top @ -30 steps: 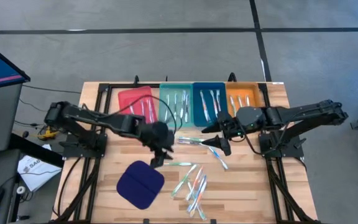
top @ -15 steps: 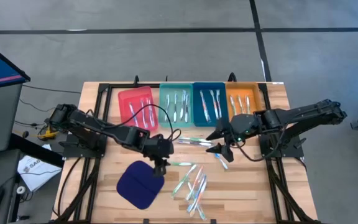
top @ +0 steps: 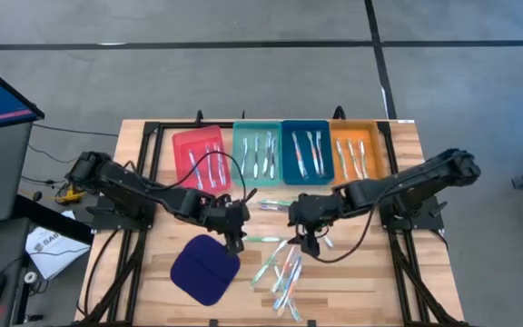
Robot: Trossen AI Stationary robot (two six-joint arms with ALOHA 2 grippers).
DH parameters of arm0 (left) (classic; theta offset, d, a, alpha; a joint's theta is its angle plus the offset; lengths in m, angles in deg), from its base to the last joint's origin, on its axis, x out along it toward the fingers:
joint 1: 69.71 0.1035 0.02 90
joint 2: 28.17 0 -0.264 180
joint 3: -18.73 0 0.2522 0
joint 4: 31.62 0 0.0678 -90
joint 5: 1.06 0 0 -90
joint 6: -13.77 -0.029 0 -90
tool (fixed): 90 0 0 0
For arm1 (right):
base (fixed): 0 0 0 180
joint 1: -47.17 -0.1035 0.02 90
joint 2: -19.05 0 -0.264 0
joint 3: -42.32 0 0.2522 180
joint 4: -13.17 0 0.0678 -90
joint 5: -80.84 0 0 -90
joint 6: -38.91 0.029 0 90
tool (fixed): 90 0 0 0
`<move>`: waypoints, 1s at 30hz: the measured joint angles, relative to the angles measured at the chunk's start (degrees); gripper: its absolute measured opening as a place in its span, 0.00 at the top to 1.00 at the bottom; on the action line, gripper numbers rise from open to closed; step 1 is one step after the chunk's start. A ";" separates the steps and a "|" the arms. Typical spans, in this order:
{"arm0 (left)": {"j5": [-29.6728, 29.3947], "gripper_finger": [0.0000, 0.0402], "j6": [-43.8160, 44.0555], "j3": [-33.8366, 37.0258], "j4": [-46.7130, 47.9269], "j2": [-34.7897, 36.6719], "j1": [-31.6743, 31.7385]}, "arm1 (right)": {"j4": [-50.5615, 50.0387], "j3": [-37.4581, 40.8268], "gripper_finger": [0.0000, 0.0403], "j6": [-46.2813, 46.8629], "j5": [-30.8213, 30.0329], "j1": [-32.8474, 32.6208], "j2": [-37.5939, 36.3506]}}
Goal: Pick & Place Toothbrushes
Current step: Put the green toothbrush into the orange bin
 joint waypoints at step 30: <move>-8.96 0.62 17.93 27.96 -37.74 30.08 -3.35 | 7.37 -5.17 0.34 -7.29 7.99 5.19 20.03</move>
